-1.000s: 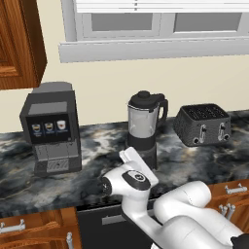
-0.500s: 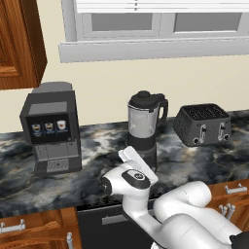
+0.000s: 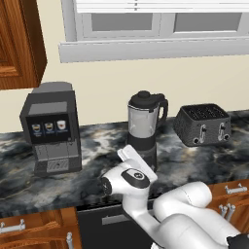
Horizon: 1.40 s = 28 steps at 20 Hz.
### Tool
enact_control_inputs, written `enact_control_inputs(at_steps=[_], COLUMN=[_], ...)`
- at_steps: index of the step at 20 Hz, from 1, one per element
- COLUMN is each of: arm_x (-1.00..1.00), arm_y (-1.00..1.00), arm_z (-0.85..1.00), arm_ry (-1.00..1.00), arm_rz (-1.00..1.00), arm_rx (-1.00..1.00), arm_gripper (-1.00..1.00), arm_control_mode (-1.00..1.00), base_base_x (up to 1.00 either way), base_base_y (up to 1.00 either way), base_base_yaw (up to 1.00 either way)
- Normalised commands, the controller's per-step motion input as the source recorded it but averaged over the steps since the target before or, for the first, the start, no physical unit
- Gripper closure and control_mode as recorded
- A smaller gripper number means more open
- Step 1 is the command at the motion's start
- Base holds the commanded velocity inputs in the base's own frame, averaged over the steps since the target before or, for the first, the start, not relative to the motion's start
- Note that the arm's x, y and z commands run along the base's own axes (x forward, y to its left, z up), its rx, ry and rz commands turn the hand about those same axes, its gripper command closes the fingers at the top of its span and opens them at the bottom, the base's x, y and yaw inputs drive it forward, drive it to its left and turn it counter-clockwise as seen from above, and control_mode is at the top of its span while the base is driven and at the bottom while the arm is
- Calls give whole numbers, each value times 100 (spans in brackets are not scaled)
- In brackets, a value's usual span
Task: Open the blender lid, put the pear in the blender, close the lid, and start the blender.
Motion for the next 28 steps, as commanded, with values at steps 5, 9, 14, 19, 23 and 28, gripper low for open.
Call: enact_control_inputs(at_steps=[5, 9, 14, 19, 23, 28], arm_x=[26, 24, -13, -64, -75, -74], arm_y=[-60, -78, -75, -52, -37, -24], arm_z=[-44, -44, -13, 27, 48, 52], arm_ry=[-5, -3, -11, -16, -15, -14], arm_rz=[4, 2, 0, 0, 0, 0], arm_rx=[3, 7, 6, 1, 0, 0], arm_gripper=[-100, -100, -100, -100, -100, -100], arm_control_mode=[-100, -100, -100, -100, -100, -100], base_base_x=[0, 0, 0, 0, 0, 0], base_base_y=[0, 0, 0, 0, 0, 0], base_base_yaw=[0, 0, 0, 0, 0, 0])
